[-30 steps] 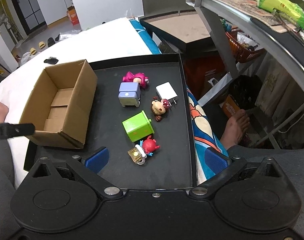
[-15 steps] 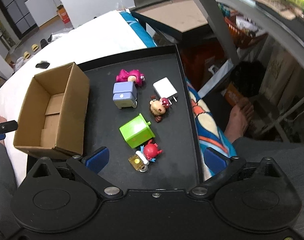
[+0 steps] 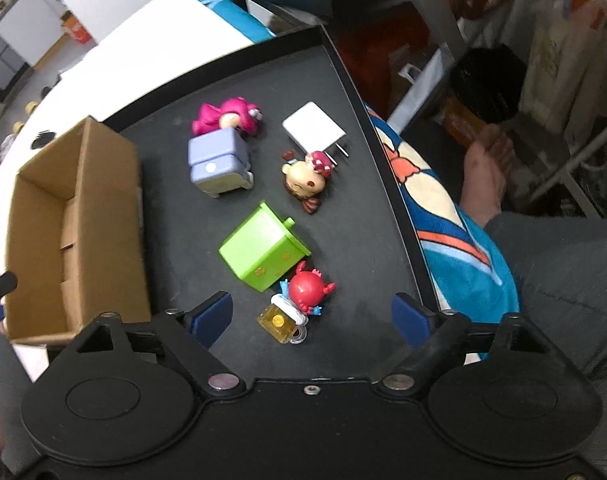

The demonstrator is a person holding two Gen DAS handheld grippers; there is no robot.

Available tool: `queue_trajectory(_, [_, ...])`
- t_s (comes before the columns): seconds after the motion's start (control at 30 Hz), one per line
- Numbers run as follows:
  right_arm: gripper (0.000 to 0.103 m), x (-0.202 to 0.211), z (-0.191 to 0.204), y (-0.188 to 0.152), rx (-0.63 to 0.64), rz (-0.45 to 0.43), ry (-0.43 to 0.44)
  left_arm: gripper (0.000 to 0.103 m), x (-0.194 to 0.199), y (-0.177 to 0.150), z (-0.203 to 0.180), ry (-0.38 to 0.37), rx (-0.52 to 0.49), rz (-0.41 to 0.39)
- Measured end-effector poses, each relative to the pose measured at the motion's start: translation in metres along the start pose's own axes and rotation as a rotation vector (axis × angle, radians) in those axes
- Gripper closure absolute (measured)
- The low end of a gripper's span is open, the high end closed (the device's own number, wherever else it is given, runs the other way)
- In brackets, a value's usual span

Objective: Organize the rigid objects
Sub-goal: 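Grasp the cardboard box wall with the left gripper while the right gripper approaches the red crab figure, then close the right gripper on the red crab figure and lift it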

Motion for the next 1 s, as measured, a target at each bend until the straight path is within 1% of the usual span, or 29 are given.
queue_trajectory(0.1, [0.020, -0.012, -0.001, -0.002, -0.041, 0.030, -0.012, 0.022, -0.004, -0.002, 0.000, -0.009, 0.005, -0.009])
queue_trajectory(0.13, [0.020, -0.018, -0.001, -0.003, -0.058, 0.043, -0.015, 0.024, -0.007, -0.002, -0.001, -0.010, 0.007, -0.010])
queue_trajectory(0.2, [0.020, -0.026, -0.002, -0.005, -0.082, 0.066, -0.025, 0.031, -0.007, -0.005, 0.001, -0.014, 0.018, -0.016])
queue_trajectory(0.27, [0.020, -0.033, -0.003, -0.008, -0.101, 0.083, -0.033, 0.041, -0.008, -0.008, 0.003, -0.016, 0.036, -0.025])
queue_trajectory(0.3, [0.020, -0.036, -0.003, -0.008, -0.107, 0.091, -0.038, 0.044, -0.009, -0.010, 0.003, -0.020, 0.041, -0.030])
queue_trajectory(0.33, [0.020, -0.040, -0.002, -0.009, -0.113, 0.098, -0.044, 0.052, -0.010, -0.011, 0.003, -0.027, 0.042, -0.031])
queue_trajectory(0.37, [0.020, -0.042, -0.001, -0.009, -0.113, 0.102, -0.046, 0.057, -0.011, -0.013, 0.003, -0.033, 0.044, -0.029])
queue_trajectory(0.4, [0.020, -0.045, 0.000, -0.010, -0.111, 0.106, -0.048, 0.059, -0.011, -0.015, 0.004, -0.040, 0.054, -0.029])
queue_trajectory(0.47, [0.020, -0.053, 0.003, -0.010, -0.105, 0.112, -0.058, 0.067, -0.011, -0.017, 0.005, -0.049, 0.066, -0.034])
queue_trajectory(0.53, [0.029, -0.059, 0.004, -0.009, -0.097, 0.121, -0.071, 0.074, -0.011, -0.018, 0.003, -0.055, 0.054, -0.038])
queue_trajectory(0.57, [0.030, -0.062, 0.003, -0.010, -0.089, 0.131, -0.078, 0.076, -0.011, -0.019, 0.003, -0.047, 0.047, -0.042])
queue_trajectory(0.63, [0.033, -0.065, 0.000, -0.013, -0.090, 0.147, -0.088, 0.080, -0.009, -0.020, 0.003, -0.046, 0.046, -0.048])
queue_trajectory(0.7, [0.035, -0.068, -0.005, -0.015, -0.094, 0.165, -0.105, 0.080, -0.008, -0.021, 0.004, -0.051, 0.059, -0.049])
queue_trajectory(0.83, [0.036, -0.069, -0.012, -0.019, -0.102, 0.195, -0.114, 0.081, -0.011, -0.022, 0.005, -0.065, 0.057, -0.033])
queue_trajectory(1.0, [0.035, -0.065, -0.013, -0.013, -0.091, 0.186, -0.137, 0.081, -0.014, -0.019, 0.004, -0.075, 0.029, -0.013])
Point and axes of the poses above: each gripper's, at about its wrist camera, not at the fingertips, and x roughly against the way its jaws point, z to its left, y to its top, the point moved 5 cm from there along -x, roughly the way its jaws point, and after that the axes turned 2 degrees about y, right-handed, at the moved point
